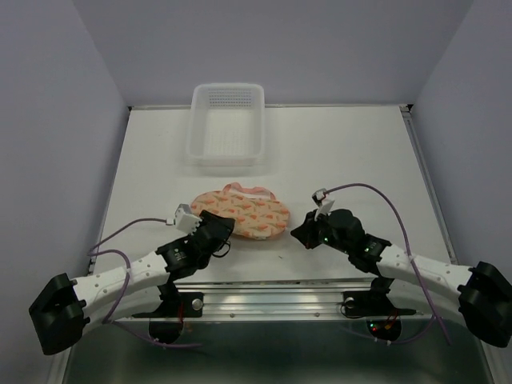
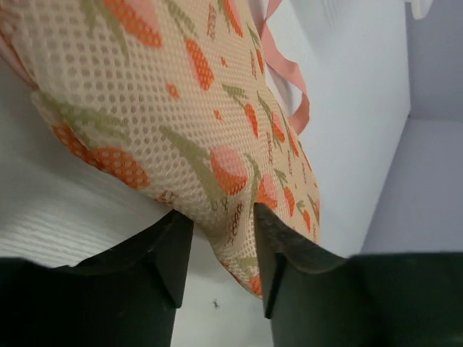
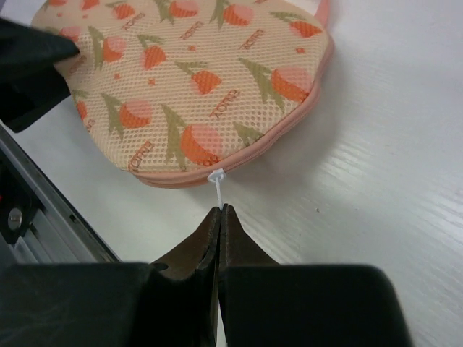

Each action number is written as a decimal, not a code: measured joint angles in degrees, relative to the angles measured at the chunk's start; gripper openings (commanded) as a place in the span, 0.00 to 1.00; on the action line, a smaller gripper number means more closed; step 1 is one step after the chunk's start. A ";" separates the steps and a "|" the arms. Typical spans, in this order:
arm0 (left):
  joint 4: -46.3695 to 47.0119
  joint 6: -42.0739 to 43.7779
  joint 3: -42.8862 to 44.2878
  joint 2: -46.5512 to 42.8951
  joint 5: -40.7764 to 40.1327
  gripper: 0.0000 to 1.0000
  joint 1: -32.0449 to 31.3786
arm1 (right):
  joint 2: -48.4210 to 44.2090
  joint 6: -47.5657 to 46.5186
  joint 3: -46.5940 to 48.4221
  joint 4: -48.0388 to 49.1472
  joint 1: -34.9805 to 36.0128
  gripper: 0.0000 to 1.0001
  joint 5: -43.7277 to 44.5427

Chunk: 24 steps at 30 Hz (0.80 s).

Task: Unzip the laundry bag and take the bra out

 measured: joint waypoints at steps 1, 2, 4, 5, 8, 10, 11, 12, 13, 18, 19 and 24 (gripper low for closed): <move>0.70 2.27 0.15 -0.02 0.17 0.76 1.07 | 0.66 -0.09 0.35 -0.24 0.00 0.01 -0.63; 0.46 5.33 0.81 0.26 0.48 0.87 2.47 | 2.08 -0.39 1.18 -0.74 0.00 0.01 -2.23; -0.37 9.03 2.84 1.44 0.79 0.94 4.07 | 4.61 -0.63 2.73 -1.11 0.26 0.01 -5.03; -1.14 11.15 4.48 2.29 1.05 0.98 4.74 | 5.77 -0.74 3.52 -1.31 0.72 0.01 -5.88; -2.40 19.52 9.40 4.13 2.99 0.99 5.16 | 8.68 -0.87 5.60 -1.42 2.12 0.01 -8.33; -2.64 23.76 11.72 5.27 4.52 0.99 5.20 | 9.90 -0.85 6.62 -1.46 2.56 0.01 -9.68; -2.91 27.50 13.03 6.12 6.40 0.99 5.20 | 10.29 -0.83 6.97 -1.57 2.67 0.01 -9.90; -3.23 30.23 14.12 7.10 7.85 0.99 5.16 | 10.78 -0.79 7.54 -1.75 2.80 0.01 -10.16; -3.56 32.57 15.21 8.28 9.27 0.99 4.96 | 11.13 -0.79 7.98 -1.88 2.84 0.01 -10.21; -5.60 36.98 18.64 14.56 12.76 0.99 1.16 | 13.68 -0.39 11.10 -2.78 2.84 0.01 -10.14; -6.03 36.63 18.67 15.12 12.94 0.99 0.44 | 14.05 -0.31 11.41 -2.95 2.84 0.01 -10.14; -9.70 32.59 18.67 14.32 11.30 0.99 -0.94 | 14.58 0.98 11.52 -2.86 2.82 0.01 -10.27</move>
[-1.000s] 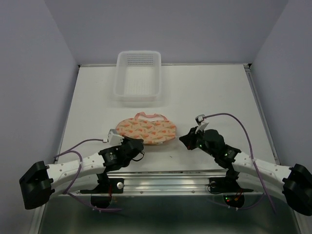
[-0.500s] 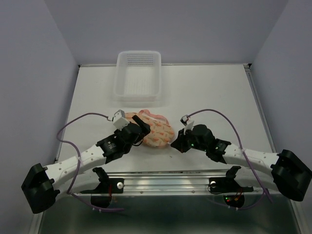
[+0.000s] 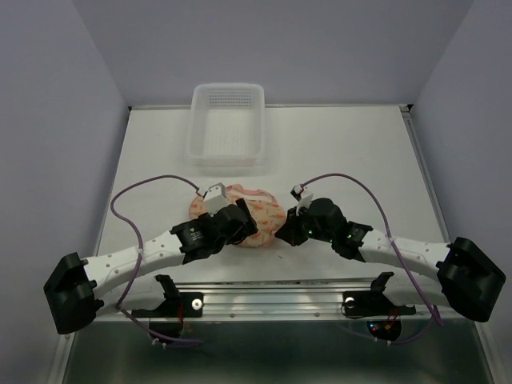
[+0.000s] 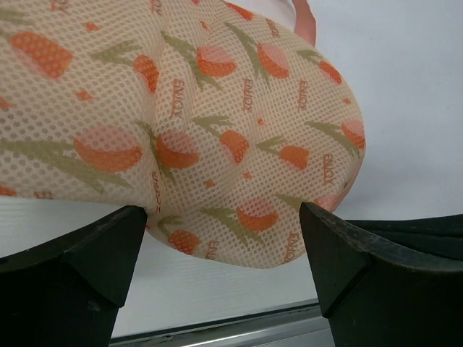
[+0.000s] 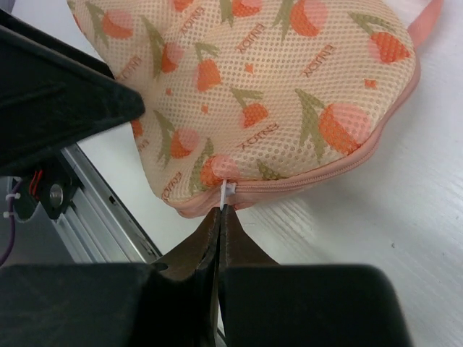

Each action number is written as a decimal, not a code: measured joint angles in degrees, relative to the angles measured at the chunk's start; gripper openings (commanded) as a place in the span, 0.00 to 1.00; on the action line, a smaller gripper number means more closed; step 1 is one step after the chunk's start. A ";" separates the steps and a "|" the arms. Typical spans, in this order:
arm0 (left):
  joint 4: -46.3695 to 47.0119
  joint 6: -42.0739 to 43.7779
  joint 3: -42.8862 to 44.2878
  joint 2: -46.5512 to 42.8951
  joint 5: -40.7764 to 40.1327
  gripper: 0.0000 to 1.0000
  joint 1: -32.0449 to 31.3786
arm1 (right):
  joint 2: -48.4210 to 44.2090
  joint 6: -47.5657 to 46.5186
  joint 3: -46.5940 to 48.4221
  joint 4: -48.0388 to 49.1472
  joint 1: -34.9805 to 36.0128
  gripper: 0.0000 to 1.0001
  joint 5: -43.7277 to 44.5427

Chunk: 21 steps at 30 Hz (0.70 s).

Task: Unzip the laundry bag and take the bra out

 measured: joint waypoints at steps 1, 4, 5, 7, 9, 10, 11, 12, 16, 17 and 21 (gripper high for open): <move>-1.75 -1.40 0.00 -1.31 -1.25 0.99 0.00 | 0.07 0.26 0.00 0.02 0.02 0.01 -0.13; -5.81 -3.28 0.02 -5.99 -4.57 0.99 0.02 | 0.22 0.94 0.00 0.07 0.02 0.01 -0.15; -6.32 -2.91 0.02 -7.48 -5.14 0.99 0.02 | 0.28 1.07 0.00 0.09 0.02 0.01 -0.15; -5.97 0.33 0.35 -11.13 -5.31 0.99 0.07 | 0.55 1.33 0.00 0.11 0.02 0.01 -0.15; -4.26 4.94 0.66 -12.94 -4.28 0.99 0.04 | 0.87 1.51 0.00 0.13 0.02 0.01 -0.13; -3.23 7.58 0.79 -13.11 -3.63 0.99 0.04 | 0.98 1.51 0.00 0.09 0.02 0.01 -0.13; -2.45 9.31 0.87 -13.07 -3.08 0.99 0.04 | 1.03 1.51 0.00 0.09 0.02 0.01 -0.13; -1.55 12.09 0.87 -12.83 -1.88 0.99 0.04 | 1.05 1.51 0.00 0.04 0.02 0.01 -0.11; 2.51 21.05 0.81 -10.75 3.37 0.99 -0.70 | 1.05 1.44 0.33 -0.68 0.02 0.01 0.90; 4.68 23.26 0.55 -9.92 4.79 0.99 -1.44 | 1.05 1.42 0.57 -1.03 0.02 0.01 1.22; 9.77 28.81 0.11 -5.14 6.51 0.96 -5.60 | 1.05 1.11 1.90 -2.29 0.02 0.01 1.92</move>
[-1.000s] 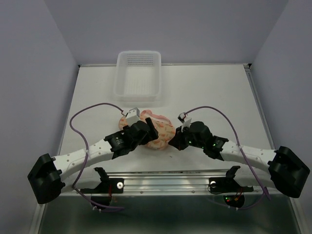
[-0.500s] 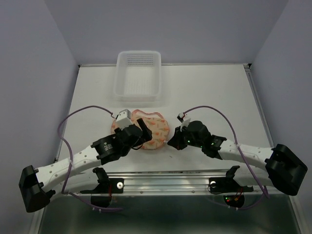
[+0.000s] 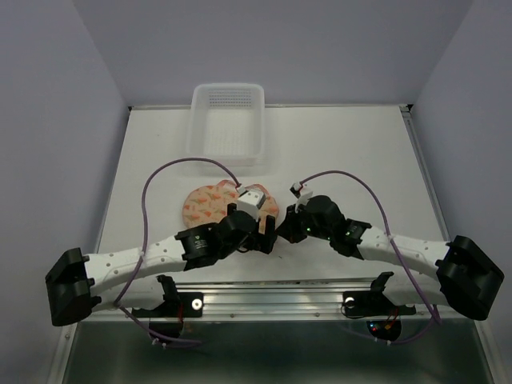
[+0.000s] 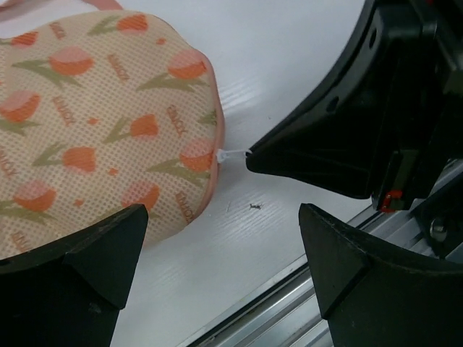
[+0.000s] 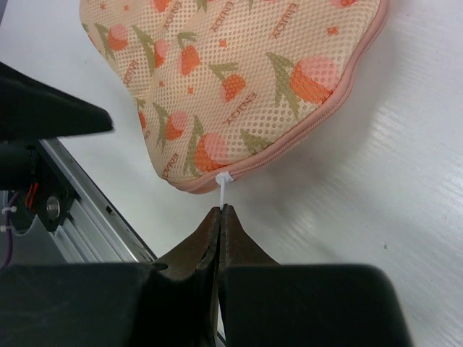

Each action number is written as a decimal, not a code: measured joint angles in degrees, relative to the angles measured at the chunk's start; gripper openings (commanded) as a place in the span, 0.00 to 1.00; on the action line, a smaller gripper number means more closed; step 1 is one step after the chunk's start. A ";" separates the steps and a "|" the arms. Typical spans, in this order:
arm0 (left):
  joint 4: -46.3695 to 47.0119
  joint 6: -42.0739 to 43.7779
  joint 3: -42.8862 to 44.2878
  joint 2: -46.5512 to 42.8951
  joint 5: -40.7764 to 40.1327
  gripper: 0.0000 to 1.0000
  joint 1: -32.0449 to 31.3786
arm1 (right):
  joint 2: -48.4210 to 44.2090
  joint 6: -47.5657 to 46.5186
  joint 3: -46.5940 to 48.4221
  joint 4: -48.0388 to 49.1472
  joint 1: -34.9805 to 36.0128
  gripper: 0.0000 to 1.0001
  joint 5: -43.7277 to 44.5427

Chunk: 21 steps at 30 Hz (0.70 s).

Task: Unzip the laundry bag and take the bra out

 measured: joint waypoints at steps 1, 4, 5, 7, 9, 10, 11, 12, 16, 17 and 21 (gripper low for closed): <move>0.96 0.87 0.00 1.86 -0.20 0.96 -1.38 | 0.00 -0.09 0.26 -0.09 0.00 0.01 0.07; 2.78 4.55 0.00 8.07 -2.43 0.91 -4.48 | 0.00 -0.11 0.68 -0.39 0.00 0.01 -0.04; 2.86 5.01 0.02 8.66 -2.84 0.90 -4.90 | 0.00 -0.11 0.68 -0.50 0.00 0.01 -0.09; 3.23 6.54 0.02 11.87 -4.70 0.87 -5.99 | 0.00 -0.11 0.68 -0.90 0.00 0.01 -0.13; 3.28 7.48 0.02 13.86 -6.51 0.85 -6.27 | -0.02 -0.11 0.68 -0.92 0.00 0.01 -0.13; 3.28 7.72 0.02 14.36 -7.54 0.83 -6.27 | -0.15 -0.11 0.68 -1.03 0.00 0.01 -0.13; 3.30 7.87 0.02 14.51 -8.35 0.82 -6.27 | -0.44 -0.11 0.68 -1.18 0.00 0.01 -0.15; 3.37 7.89 0.02 14.53 -9.31 0.80 -6.27 | -0.61 -0.11 0.68 -1.16 0.00 0.01 -0.20; 4.48 8.50 0.02 14.53 -12.20 0.73 -6.25 | -1.73 -0.09 0.68 -1.18 0.00 0.01 -0.68; 4.76 8.66 0.02 14.58 -12.57 0.70 -6.27 | -1.92 -0.09 0.68 -1.16 0.00 0.01 -0.83; 6.08 9.29 0.31 16.76 -13.73 0.55 -6.25 | -2.75 -0.09 0.68 -1.36 0.00 0.01 -1.22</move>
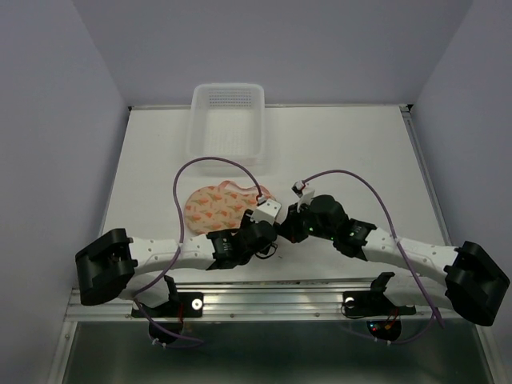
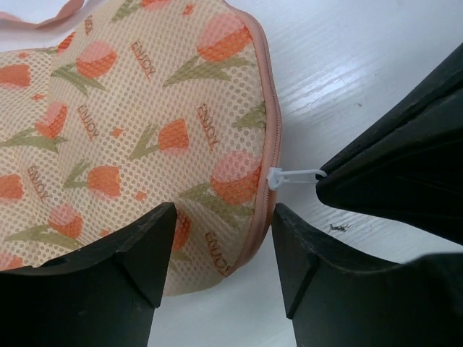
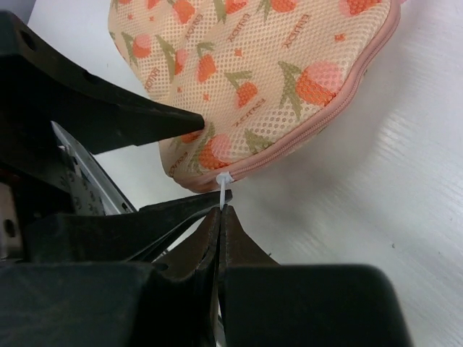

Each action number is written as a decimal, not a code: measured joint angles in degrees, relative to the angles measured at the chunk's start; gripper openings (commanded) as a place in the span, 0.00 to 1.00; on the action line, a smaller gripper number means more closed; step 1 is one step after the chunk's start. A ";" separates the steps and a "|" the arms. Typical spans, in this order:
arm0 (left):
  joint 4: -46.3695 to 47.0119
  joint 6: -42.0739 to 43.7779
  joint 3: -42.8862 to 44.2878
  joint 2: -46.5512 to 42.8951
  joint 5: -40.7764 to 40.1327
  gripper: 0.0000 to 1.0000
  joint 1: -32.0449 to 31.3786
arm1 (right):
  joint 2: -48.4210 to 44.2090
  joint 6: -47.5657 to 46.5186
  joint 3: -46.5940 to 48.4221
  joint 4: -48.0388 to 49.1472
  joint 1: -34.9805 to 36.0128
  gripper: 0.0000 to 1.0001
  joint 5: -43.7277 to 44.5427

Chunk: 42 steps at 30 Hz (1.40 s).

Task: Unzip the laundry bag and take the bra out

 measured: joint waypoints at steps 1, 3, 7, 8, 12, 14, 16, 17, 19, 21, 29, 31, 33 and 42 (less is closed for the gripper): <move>0.04 0.04 0.13 0.94 -0.02 0.50 -0.02 | -0.26 0.00 0.00 -0.20 0.00 0.01 0.02; 0.39 0.02 0.15 2.34 -0.02 0.36 -0.02 | -0.72 0.00 0.00 -0.59 0.00 0.01 0.09; 1.38 -0.22 0.24 2.51 0.24 0.11 -0.09 | -1.66 -0.07 0.00 -1.51 0.02 0.01 1.79; 1.60 -0.22 0.24 2.21 0.44 0.06 -0.13 | -2.05 -0.17 0.00 -1.90 0.02 0.01 2.93; 2.19 -0.46 0.09 -0.13 1.22 0.04 -0.28 | -4.07 -0.50 0.00 -3.58 0.11 0.01 8.24; 3.17 -0.81 -0.50 -1.84 2.14 0.04 -0.35 | -5.16 -0.55 0.00 -4.37 0.20 0.01 11.13; 4.28 -1.14 -1.64 -3.39 2.97 0.04 -0.39 | -6.27 -0.61 0.09 -5.51 0.15 0.01 14.47; 4.66 -1.27 -2.21 -3.91 3.30 0.04 -0.39 | -6.69 -0.63 0.24 -6.32 -0.04 0.01 16.06; 5.40 -1.66 -3.58 -4.90 4.37 0.06 -0.44 | -7.26 -0.70 0.66 -7.96 -0.74 0.01 19.71; 5.46 -1.81 -4.46 -5.31 4.83 0.07 -0.50 | -7.74 -0.98 0.85 -9.20 -1.70 0.01 21.84; 5.44 -2.58 -6.51 -5.57 5.44 0.13 -1.05 | -9.49 -6.01 3.65 -13.00 -3.45 0.01 22.14; 5.29 -2.25 -6.40 -5.57 5.33 0.13 -1.07 | -9.79 -6.99 4.00 -13.00 -3.45 0.15 19.69; 4.96 -1.49 -5.88 -5.57 5.38 0.13 -1.11 | -9.75 -8.13 4.07 -12.98 -3.45 0.30 15.54; 3.37 -0.20 -4.44 -9.01 6.12 0.13 -1.11 | -5.86 -8.00 1.53 -5.22 -3.45 0.83 0.94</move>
